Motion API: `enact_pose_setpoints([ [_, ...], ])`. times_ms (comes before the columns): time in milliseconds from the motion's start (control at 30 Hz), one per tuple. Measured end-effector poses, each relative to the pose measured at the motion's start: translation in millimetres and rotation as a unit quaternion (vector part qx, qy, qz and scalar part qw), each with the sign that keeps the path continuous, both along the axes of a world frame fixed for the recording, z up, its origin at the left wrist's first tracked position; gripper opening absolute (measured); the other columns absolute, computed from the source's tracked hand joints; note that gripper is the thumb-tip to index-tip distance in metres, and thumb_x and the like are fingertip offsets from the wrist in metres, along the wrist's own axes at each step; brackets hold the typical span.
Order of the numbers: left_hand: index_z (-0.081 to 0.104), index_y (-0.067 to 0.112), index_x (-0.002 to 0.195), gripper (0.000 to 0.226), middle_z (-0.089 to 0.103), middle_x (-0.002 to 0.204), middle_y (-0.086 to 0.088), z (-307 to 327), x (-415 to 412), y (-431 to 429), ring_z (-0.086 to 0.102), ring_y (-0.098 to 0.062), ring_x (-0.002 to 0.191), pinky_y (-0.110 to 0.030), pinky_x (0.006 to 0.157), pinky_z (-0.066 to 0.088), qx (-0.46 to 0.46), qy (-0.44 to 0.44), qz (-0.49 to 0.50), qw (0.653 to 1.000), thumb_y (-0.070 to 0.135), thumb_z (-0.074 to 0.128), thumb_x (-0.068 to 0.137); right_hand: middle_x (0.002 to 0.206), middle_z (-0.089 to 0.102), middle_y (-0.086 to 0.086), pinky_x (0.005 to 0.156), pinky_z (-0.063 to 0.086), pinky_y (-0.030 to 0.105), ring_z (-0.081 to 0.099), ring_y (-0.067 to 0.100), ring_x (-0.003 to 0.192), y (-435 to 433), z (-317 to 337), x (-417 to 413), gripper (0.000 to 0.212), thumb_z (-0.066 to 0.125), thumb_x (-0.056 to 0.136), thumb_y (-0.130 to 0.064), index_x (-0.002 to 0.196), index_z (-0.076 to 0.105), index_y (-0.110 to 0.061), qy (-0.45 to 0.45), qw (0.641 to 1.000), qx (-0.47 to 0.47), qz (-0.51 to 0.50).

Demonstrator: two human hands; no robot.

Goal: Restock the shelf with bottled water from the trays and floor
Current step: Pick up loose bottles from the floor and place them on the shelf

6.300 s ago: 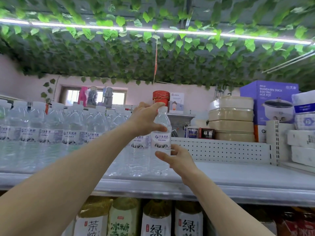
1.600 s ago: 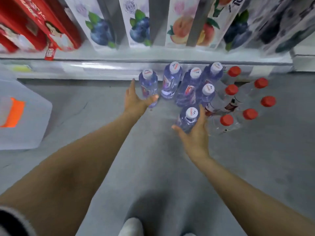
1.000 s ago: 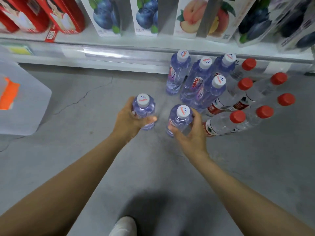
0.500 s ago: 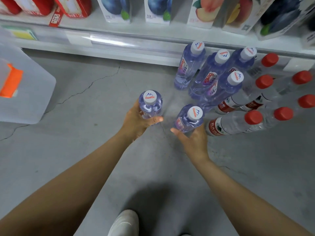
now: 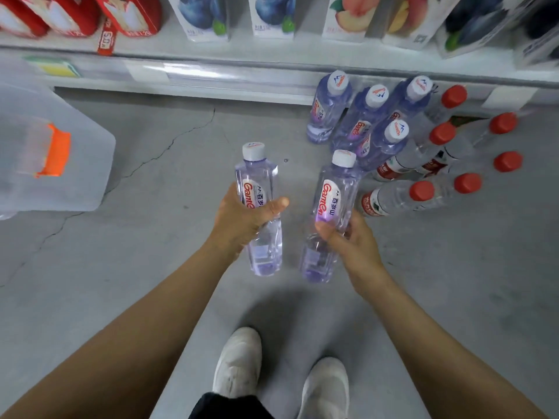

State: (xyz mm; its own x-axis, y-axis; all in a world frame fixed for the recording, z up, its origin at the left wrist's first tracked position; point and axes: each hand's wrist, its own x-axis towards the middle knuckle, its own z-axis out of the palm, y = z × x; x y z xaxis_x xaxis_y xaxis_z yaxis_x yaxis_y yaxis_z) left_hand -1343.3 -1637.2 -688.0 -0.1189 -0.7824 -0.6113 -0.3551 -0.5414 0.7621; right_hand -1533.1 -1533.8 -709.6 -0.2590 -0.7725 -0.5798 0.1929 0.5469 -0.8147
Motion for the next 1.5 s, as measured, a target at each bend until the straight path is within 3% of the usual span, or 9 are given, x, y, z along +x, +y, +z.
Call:
enact_pose_setpoints([
  [433, 0.048, 0.010, 0.130, 0.109, 0.069, 0.113, -0.016, 301.7, -9.7, 39.7, 0.071, -0.031, 0.099, -0.051, 0.089, 0.058, 0.108, 0.051, 0.043, 0.992, 0.084, 0.071, 0.054, 0.120, 0.074, 0.006, 0.093, 0.056, 0.045, 0.073, 0.022, 0.103, 41.0, 303.3, -2.7, 0.058, 0.078, 0.085, -0.034, 0.136, 0.057, -0.017, -0.068, 0.996, 0.010, -0.051],
  [533, 0.057, 0.012, 0.122, 0.072, 0.072, 0.109, -0.016, 403.9, -11.5, 33.3, 0.070, -0.031, 0.102, -0.048, 0.091, 0.054, 0.108, 0.100, 0.027, 0.989, 0.065, 0.072, 0.076, 0.131, 0.069, -0.001, 0.112, 0.044, 0.051, 0.064, 0.022, 0.124, 35.2, 397.0, -8.2, 0.083, 0.085, 0.067, -0.063, 0.138, 0.059, -0.028, -0.079, 0.995, -0.005, -0.054],
  [667, 0.068, 0.011, 0.099, 0.030, 0.072, 0.094, -0.010, 539.9, -11.8, 20.2, 0.070, -0.021, 0.078, -0.035, 0.074, 0.058, 0.094, 0.177, 0.039, 0.979, 0.039, 0.059, 0.097, 0.133, 0.068, 0.006, 0.114, 0.041, 0.054, 0.062, 0.030, 0.126, 18.1, 526.0, -16.6, 0.080, 0.086, 0.063, -0.065, 0.131, 0.066, -0.027, -0.078, 0.993, -0.069, -0.058],
  [767, 0.065, 0.010, 0.098, 0.027, 0.072, 0.082, -0.005, 639.2, -12.5, 9.5, 0.069, -0.017, 0.067, -0.033, 0.067, 0.053, 0.054, 0.238, 0.047, 0.969, 0.035, 0.056, 0.098, 0.131, 0.068, 0.007, 0.113, 0.040, 0.060, 0.062, 0.030, 0.126, 3.5, 621.4, -22.1, 0.071, 0.086, 0.067, -0.058, 0.127, 0.067, -0.025, -0.068, 0.991, -0.107, -0.051],
  [900, 0.064, 0.007, 0.103, 0.029, 0.072, 0.084, -0.009, 758.0, -12.7, -6.6, 0.070, -0.021, 0.069, -0.034, 0.067, 0.056, -0.044, 0.287, 0.024, 0.957, 0.034, 0.060, 0.094, 0.112, 0.075, -0.006, 0.104, 0.047, 0.042, 0.069, 0.007, 0.104, -21.7, 737.1, -23.4, 0.060, 0.085, 0.069, -0.045, 0.120, 0.067, -0.021, -0.031, 0.979, -0.199, -0.028],
  [1033, 0.061, -0.001, 0.118, 0.049, 0.071, 0.094, -0.012, 861.7, -2.4, -20.4, 0.072, -0.020, 0.070, -0.034, 0.065, 0.059, -0.147, 0.304, 0.007, 0.941, 0.039, 0.064, 0.089, 0.125, 0.072, 0.001, 0.110, 0.043, 0.048, 0.065, 0.020, 0.119, -51.0, 835.3, -16.9, 0.092, 0.089, 0.056, -0.064, 0.133, 0.064, -0.020, -0.008, 0.958, -0.287, -0.006],
  [1200, 0.057, -0.003, 0.123, 0.070, 0.070, 0.103, -0.015, 966.5, 22.3, -52.5, 0.070, -0.025, 0.082, -0.037, 0.066, 0.058, -0.262, 0.330, -0.002, 0.907, 0.047, 0.077, 0.078, 0.105, 0.075, 0.004, 0.085, 0.054, 0.037, 0.070, 0.015, 0.092, -95.7, 951.5, -1.1, 0.049, 0.079, 0.083, -0.037, 0.122, 0.066, -0.010, 0.049, 0.914, -0.401, 0.024],
  [1367, 0.061, -0.005, 0.108, 0.044, 0.073, 0.070, -0.001, 1044.6, 46.0, -93.5, 0.069, -0.008, 0.058, -0.020, 0.050, 0.053, -0.349, 0.339, -0.031, 0.873, 0.031, 0.067, 0.082, 0.111, 0.076, 0.010, 0.084, 0.059, 0.038, 0.073, 0.025, 0.099, -157.5, 1055.1, 17.2, 0.051, 0.079, 0.084, -0.028, 0.126, 0.060, -0.007, 0.084, 0.865, -0.493, 0.032],
  [1500, 0.066, -0.002, 0.115, 0.053, 0.074, 0.108, -0.018, 1083.1, 70.6, -137.1, 0.074, -0.020, 0.089, -0.027, 0.066, 0.057, -0.386, 0.334, -0.053, 0.858, 0.034, 0.071, 0.077, 0.114, 0.075, 0.012, 0.089, 0.058, 0.050, 0.073, 0.030, 0.101, -210.4, 1138.1, 29.4, 0.056, 0.080, 0.080, -0.025, 0.130, 0.056, -0.014, 0.098, 0.829, -0.550, 0.023],
])
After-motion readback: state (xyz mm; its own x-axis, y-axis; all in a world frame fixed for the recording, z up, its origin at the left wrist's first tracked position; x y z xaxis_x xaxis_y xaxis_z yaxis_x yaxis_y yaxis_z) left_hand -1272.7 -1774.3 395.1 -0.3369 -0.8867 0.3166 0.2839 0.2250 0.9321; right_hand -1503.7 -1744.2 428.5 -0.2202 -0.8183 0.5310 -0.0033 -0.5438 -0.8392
